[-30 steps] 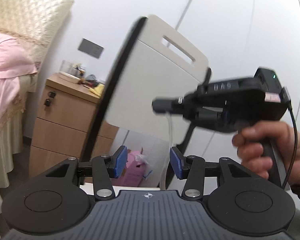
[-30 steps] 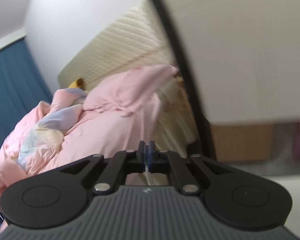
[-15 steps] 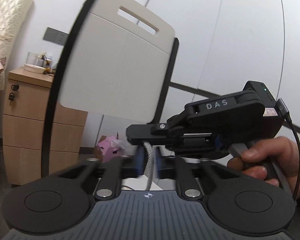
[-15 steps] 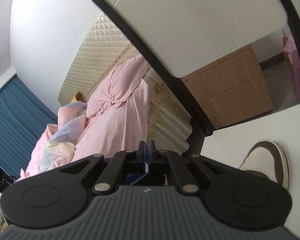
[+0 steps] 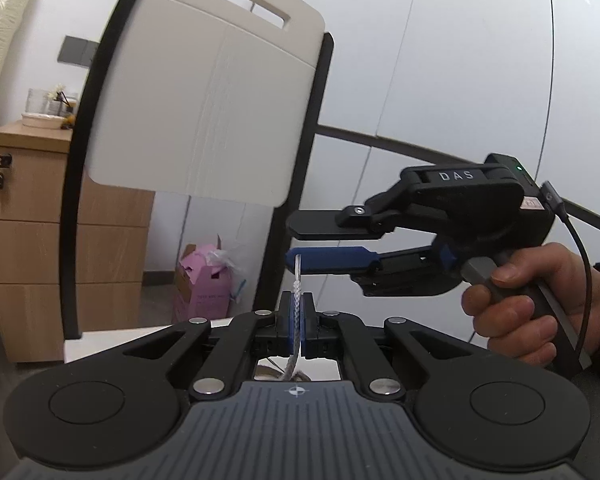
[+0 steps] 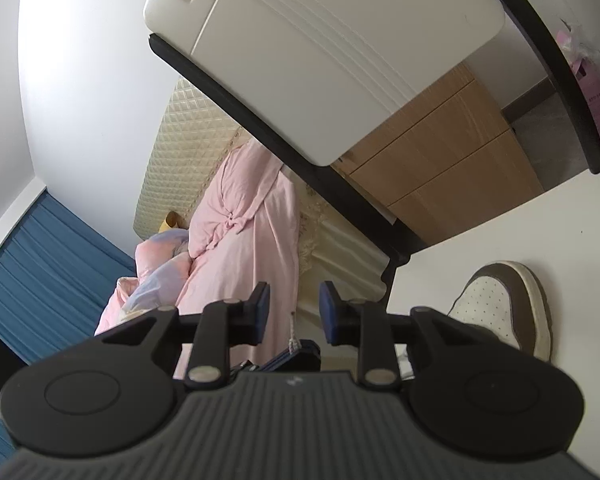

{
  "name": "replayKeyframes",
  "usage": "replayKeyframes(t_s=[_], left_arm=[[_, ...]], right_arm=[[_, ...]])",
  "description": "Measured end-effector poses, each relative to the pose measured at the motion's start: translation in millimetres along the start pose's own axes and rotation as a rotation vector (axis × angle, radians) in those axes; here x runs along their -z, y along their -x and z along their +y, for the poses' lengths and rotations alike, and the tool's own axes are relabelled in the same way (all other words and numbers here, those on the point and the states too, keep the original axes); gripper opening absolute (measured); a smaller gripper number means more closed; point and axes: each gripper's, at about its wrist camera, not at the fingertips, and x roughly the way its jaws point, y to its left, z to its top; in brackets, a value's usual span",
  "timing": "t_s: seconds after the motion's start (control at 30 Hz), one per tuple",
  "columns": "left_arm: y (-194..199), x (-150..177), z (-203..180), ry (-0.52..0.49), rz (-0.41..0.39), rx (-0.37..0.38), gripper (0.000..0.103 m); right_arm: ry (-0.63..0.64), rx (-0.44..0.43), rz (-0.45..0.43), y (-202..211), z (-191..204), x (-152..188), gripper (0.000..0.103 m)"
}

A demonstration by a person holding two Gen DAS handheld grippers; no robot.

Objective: Lace up shoes with both hands

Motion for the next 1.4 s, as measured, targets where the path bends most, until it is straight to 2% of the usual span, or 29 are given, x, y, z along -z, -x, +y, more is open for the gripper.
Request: replayKeyframes(t_s=[0.07, 0.1, 0.17, 0.57, 0.73, 0.83, 0.87, 0.93, 1.0, 1.13, 1.23, 1.3, 1.4], left_arm=[[-1.7, -0.4, -0.6, -0.005, 0.005, -0.002, 0.003], [-2.3, -0.7, -0.4, -0.005, 0.008, -0.004, 0.003], [-2.7, -1.7, 1.4, 0.005, 0.015, -0.011, 0.004], [-9.4, -11.5, 4.3, 0.026, 0.041, -0.029, 0.006], [-11.3, -11.2, 3.2, 0.015, 0.040, -0.018, 0.004], [-11.8, -11.6, 4.7, 0.019, 0.049, -0.025, 0.003], [-11.7, -11.7, 6.1, 0.019, 0.054, -0.036, 0.003], [-9.5, -11.3, 9.9, 0.022, 0.058, -0.059, 0.003], [-6.5, -11.9, 13.9, 0.024, 0.057, -0.087, 0.003], [-2.8, -11.9, 21.6, 0.027, 0.072, -0.151, 0.004], [-1.0, -10.6, 24.7, 0.018, 0.093, -0.183, 0.004], [-0.5, -9.3, 25.4, 0.006, 0.111, -0.194, 0.004], [-2.7, -6.3, 23.2, -0.030, 0.144, -0.193, 0.004]], right_arm=[[0.006, -0.002, 0.015, -2.2, -0.3, 0.0, 0.019], [0.016, 0.004, 0.025, -4.8, -0.2, -1.1, 0.009], [0.021, 0.011, 0.032, -5.4, 0.0, 0.2, 0.003], [-0.024, 0.042, 0.031, -15.3, -9.8, 7.4, 0.003], [-0.060, 0.016, 0.042, -18.0, -13.5, 10.7, 0.003], [-0.065, 0.021, 0.045, -17.5, -13.3, 13.3, 0.008], [-0.048, 0.036, 0.042, -15.9, -11.5, 14.0, 0.009], [0.021, 0.090, 0.036, -11.1, -4.8, 15.6, 0.026], [0.166, 0.210, 0.057, -9.9, 7.7, 20.8, 0.037], [0.381, 0.409, 0.192, -23.7, 17.3, 42.0, 0.040], [0.509, 0.524, 0.279, -36.1, 17.9, 58.8, 0.040], [0.561, 0.550, 0.316, -42.0, 16.1, 65.9, 0.040], [0.575, 0.524, 0.328, -45.7, 9.9, 67.5, 0.038]])
